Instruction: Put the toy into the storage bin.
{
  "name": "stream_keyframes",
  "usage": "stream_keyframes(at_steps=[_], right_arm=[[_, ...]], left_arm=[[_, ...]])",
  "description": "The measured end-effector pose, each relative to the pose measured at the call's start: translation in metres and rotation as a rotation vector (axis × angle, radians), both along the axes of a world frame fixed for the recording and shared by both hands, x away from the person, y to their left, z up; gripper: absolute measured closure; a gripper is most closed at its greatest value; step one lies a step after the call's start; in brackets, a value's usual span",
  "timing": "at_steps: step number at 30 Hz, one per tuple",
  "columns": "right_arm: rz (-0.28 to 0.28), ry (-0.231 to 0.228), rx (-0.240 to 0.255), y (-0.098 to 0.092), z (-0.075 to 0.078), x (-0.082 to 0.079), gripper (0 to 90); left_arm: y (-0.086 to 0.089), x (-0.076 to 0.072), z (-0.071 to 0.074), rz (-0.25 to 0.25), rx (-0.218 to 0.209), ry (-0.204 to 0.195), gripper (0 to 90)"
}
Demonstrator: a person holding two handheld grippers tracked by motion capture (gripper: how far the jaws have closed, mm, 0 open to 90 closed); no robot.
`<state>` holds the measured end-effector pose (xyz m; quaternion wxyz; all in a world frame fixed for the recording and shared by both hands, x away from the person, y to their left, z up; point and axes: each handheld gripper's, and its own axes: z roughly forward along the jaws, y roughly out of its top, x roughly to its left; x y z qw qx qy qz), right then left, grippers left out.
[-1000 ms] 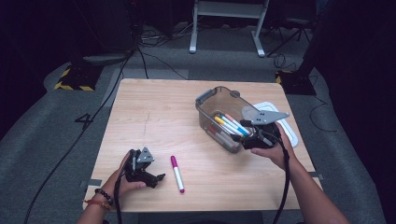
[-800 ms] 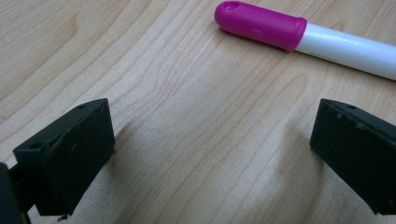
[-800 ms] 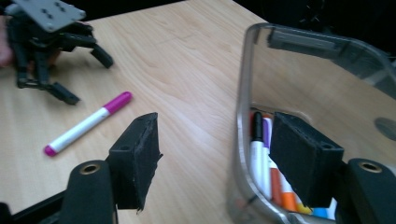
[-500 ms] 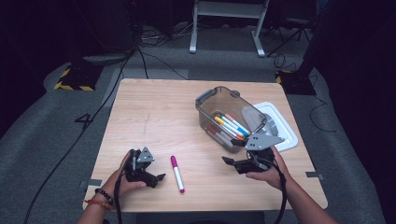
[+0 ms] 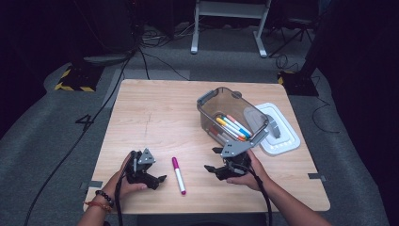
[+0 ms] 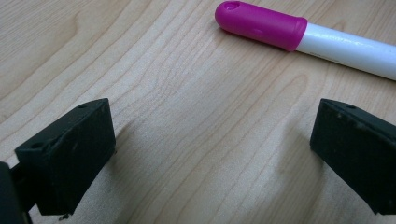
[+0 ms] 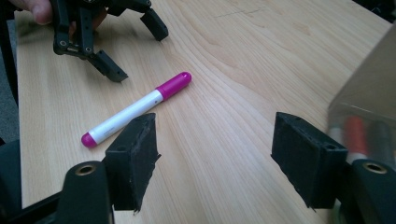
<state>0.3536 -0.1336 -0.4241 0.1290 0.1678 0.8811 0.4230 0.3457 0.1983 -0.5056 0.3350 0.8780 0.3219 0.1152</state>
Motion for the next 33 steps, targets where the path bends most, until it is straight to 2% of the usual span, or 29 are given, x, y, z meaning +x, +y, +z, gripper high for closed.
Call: stream_keyframes(at_steps=[9, 13, 21, 27, 33], right_arm=[[0.035, 0.013, -0.005, 0.032, -0.016, 0.01, 32.3], [0.058, 0.014, -0.028, 0.051, -0.023, 0.012, 32.5], [0.077, 0.056, -0.048, 0.082, -0.037, 0.021, 35.1], [0.083, 0.103, -0.074, 0.101, -0.05, 0.026, 35.8], [0.055, 0.116, -0.12, 0.116, -0.065, 0.034, 36.4]], left_arm=[[0.001, -0.002, 0.0, 0.001, -0.002, 0.001, 0.5], [0.001, -0.004, 0.0, 0.004, -0.002, 0.001, 0.5], [0.002, -0.006, 0.0, 0.005, -0.003, 0.003, 0.5], [0.002, -0.006, 0.0, 0.005, -0.003, 0.002, 0.5], [0.002, -0.006, 0.0, 0.005, -0.003, 0.002, 0.5]])
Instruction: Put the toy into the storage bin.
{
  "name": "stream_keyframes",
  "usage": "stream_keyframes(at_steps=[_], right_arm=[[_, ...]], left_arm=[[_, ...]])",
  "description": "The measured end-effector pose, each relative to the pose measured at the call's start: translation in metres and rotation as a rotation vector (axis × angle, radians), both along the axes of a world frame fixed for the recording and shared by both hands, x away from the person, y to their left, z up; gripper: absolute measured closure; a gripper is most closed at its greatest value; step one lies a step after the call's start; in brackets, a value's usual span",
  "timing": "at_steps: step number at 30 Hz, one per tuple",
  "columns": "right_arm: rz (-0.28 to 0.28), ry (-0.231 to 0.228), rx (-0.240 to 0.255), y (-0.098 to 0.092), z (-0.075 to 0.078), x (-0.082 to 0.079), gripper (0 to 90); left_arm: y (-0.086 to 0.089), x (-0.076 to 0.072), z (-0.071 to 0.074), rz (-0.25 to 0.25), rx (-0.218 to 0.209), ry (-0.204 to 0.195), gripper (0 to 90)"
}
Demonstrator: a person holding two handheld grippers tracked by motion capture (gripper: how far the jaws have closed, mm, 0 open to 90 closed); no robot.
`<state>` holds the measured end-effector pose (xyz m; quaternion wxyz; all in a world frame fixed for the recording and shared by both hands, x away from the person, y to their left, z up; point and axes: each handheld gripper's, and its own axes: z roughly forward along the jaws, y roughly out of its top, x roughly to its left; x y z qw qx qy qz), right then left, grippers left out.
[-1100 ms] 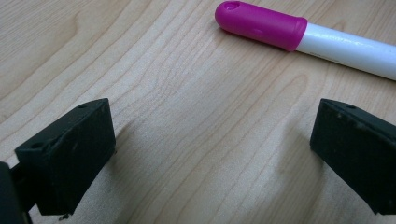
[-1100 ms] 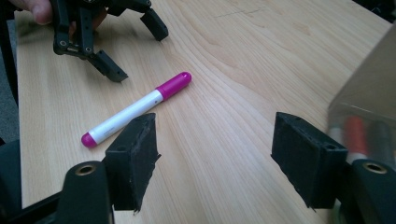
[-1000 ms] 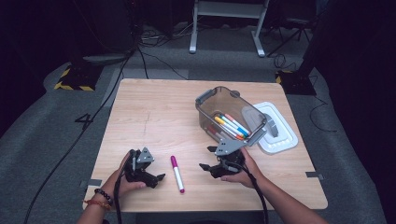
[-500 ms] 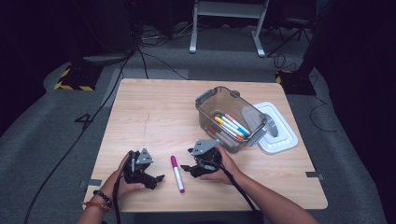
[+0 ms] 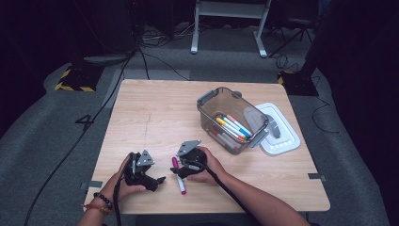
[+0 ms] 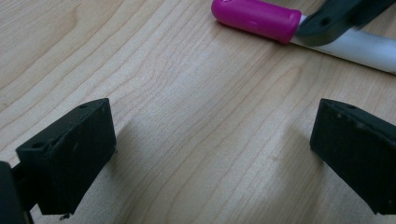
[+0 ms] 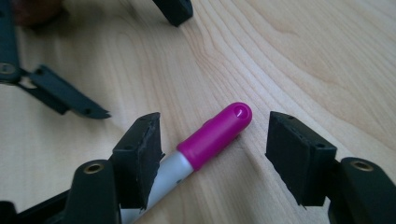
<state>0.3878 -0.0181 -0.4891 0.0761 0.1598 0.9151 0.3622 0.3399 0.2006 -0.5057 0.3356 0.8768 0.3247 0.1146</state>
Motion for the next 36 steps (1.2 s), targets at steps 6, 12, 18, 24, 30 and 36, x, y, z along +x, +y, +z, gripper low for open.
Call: stream_keyframes(at_steps=[6, 12, 18, 24, 30, 36], right_arm=[[-0.056, 0.015, -0.008, -0.003, -0.004, 0.005, 47.8], [-0.076, 0.023, -0.003, -0.026, -0.003, 0.008, 58.4], [-0.054, 0.025, 0.004, -0.058, -0.003, 0.01, 73.0], [-0.047, 0.04, -0.001, -0.087, -0.002, 0.009, 73.8], [-0.075, 0.045, -0.007, -0.123, -0.001, 0.0, 73.6], [-0.097, 0.04, -0.007, -0.155, -0.001, -0.012, 73.1]], left_arm=[[0.0, 0.0, 0.0, 0.0, 0.0, 0.0, 0.5], [0.0, 0.0, 0.0, 0.0, 0.001, 0.0, 0.5], [0.0, 0.0, 0.0, 0.0, 0.0, 0.0, 0.5], [0.0, 0.0, 0.0, 0.0, 0.0, 0.0, 0.4], [0.0, 0.0, 0.0, 0.0, 0.0, 0.0, 0.5], [0.0, 0.0, 0.0, 0.0, 0.0, 0.0, 0.5]])
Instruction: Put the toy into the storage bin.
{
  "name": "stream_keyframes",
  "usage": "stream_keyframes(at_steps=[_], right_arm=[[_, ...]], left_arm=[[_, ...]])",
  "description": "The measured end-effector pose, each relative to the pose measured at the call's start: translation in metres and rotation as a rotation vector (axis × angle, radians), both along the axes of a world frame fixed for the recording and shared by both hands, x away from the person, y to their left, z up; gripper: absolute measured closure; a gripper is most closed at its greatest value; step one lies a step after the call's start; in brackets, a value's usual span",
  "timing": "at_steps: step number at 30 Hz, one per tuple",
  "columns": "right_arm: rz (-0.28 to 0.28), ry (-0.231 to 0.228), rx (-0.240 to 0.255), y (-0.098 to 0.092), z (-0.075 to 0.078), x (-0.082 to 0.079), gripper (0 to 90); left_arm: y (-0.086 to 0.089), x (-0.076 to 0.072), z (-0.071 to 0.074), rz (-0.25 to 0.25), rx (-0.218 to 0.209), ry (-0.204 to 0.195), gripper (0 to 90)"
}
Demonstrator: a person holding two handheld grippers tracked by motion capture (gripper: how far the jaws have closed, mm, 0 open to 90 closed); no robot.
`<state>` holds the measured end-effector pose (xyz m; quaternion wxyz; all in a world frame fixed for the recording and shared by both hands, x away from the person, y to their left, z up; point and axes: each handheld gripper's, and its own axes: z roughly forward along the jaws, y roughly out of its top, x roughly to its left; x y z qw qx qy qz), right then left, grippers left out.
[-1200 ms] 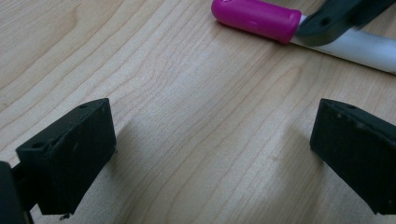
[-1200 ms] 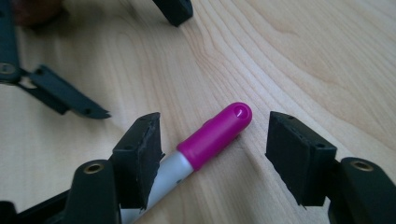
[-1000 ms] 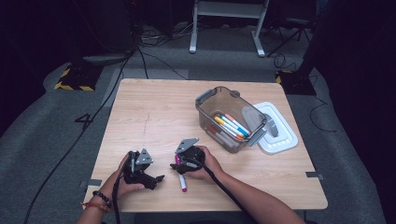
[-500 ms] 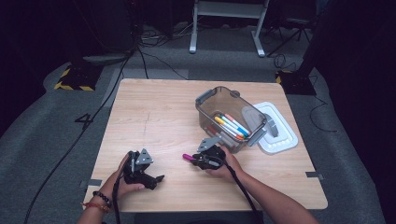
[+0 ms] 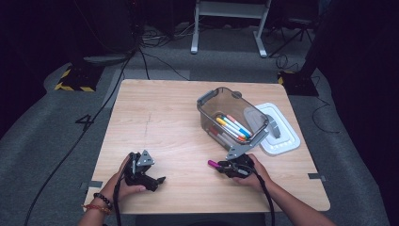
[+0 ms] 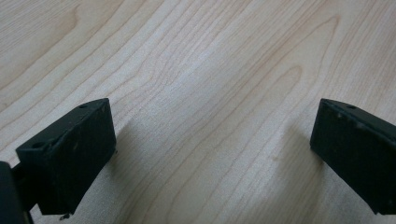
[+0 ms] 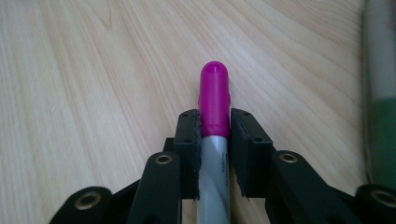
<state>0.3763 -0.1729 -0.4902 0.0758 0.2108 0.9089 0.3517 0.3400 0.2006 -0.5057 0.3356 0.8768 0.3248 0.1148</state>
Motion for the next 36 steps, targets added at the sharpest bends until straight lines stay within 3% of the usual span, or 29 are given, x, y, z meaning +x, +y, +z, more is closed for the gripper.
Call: stream_keyframes(at_steps=[2, 6, 9, 18, 26, 36], right_arm=[[-0.004, -0.004, -0.007, -0.0058, 0.0004, -0.0026, 69.8], [-0.012, -0.018, -0.015, -0.0088, -0.0004, -0.0041, 52.6], [-0.019, -0.018, -0.004, -0.0078, -0.0018, -0.0023, 49.8], [-0.039, -0.021, 0.006, -0.0073, -0.0023, -0.001, 54.5], [0.026, -0.024, 0.0, -0.0092, -0.0009, 0.0034, 73.3], [0.044, -0.034, -0.026, -0.0106, 0.0013, 0.0026, 74.5]], left_arm=[[0.0, 0.0, 0.0, 0.0, 0.0, 0.0, 0.4], [0.0, 0.0, 0.0, 0.0, 0.0, 0.0, 0.5], [0.0, 0.0001, 0.0, -0.001, 0.0, 0.0, 0.4], [0.0, 0.0, 0.0, 0.0, 0.0, 0.0, 0.5], [0.0, 0.0, 0.0, 0.0, 0.0, 0.001, 0.5], [0.0, 0.0, 0.0, 0.0, 0.0, 0.0, 0.5]])
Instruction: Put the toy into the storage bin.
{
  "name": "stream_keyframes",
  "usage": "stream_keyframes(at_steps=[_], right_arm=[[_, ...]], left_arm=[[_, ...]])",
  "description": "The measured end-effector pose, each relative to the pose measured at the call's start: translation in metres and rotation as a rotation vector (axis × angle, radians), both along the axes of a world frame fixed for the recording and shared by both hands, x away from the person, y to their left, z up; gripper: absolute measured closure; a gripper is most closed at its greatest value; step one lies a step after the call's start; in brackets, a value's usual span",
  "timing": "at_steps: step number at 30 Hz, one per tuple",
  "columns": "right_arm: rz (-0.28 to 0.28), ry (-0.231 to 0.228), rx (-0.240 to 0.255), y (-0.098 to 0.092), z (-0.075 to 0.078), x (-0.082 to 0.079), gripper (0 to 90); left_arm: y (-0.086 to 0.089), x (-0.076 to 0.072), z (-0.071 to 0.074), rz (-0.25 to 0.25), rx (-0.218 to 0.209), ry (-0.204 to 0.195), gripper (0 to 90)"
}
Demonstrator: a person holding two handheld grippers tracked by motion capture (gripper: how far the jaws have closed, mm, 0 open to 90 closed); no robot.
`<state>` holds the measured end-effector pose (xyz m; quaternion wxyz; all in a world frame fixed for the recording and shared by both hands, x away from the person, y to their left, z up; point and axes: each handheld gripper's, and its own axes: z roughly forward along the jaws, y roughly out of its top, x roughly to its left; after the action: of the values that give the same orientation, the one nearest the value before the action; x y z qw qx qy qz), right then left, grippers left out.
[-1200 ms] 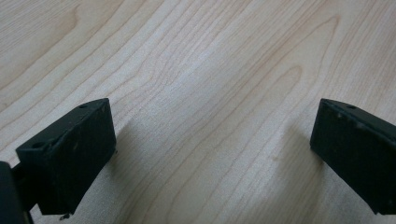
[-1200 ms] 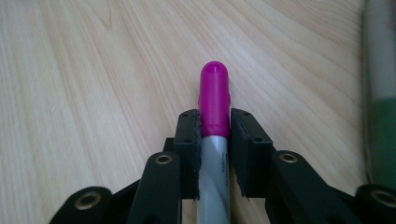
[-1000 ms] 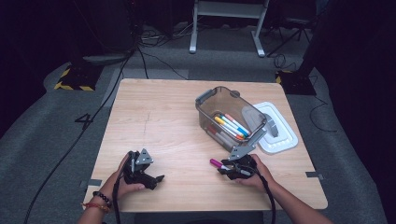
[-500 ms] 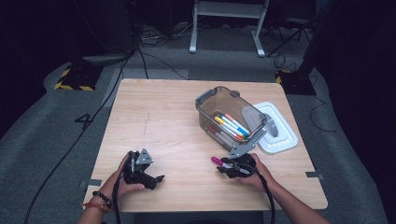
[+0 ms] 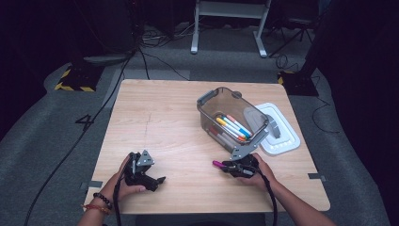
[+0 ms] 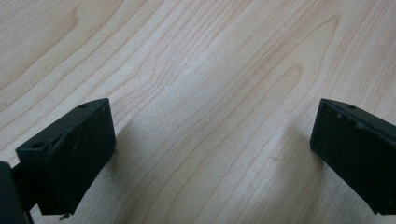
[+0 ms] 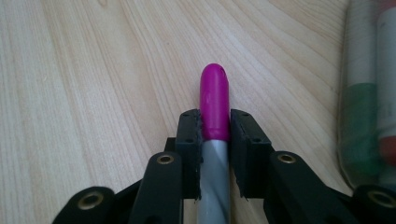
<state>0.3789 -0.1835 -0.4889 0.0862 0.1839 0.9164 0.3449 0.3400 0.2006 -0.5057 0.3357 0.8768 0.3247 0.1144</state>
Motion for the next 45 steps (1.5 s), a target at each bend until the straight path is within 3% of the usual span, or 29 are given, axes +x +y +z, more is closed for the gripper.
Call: stream_keyframes(at_steps=[4, 9, 20, 26, 31, 38, 45], right_arm=[[0.012, -0.007, 0.024, -0.003, 0.006, -0.003, 74.6], [0.013, -0.026, 0.091, -0.011, 0.021, -0.01, 74.6], [0.038, -0.071, 0.165, -0.014, 0.05, -0.024, 74.6], [0.026, -0.121, 0.203, -0.021, 0.074, -0.03, 74.7], [0.013, -0.149, 0.262, -0.029, 0.099, -0.034, 74.7], [-0.012, -0.192, 0.274, -0.035, 0.122, -0.038, 74.7], [-0.052, -0.241, 0.289, -0.048, 0.146, -0.029, 74.7]], left_arm=[[0.0, 0.0, 0.0, 0.0, 0.0, 0.0, 0.5], [0.0, 0.0, 0.0, 0.0, 0.0, 0.0, 0.5], [0.0, 0.0, 0.0, 0.0, 0.0, 0.0, 0.4], [0.0, 0.0, 0.0, 0.0, 0.0, 0.0, 0.4], [0.0, 0.0, 0.0, -0.001, 0.001, 0.0, 0.4], [0.0, 0.0, 0.0, -0.002, 0.001, 0.0, 0.4], [0.0, 0.001, 0.0, -0.004, 0.0, 0.001, 0.3]])
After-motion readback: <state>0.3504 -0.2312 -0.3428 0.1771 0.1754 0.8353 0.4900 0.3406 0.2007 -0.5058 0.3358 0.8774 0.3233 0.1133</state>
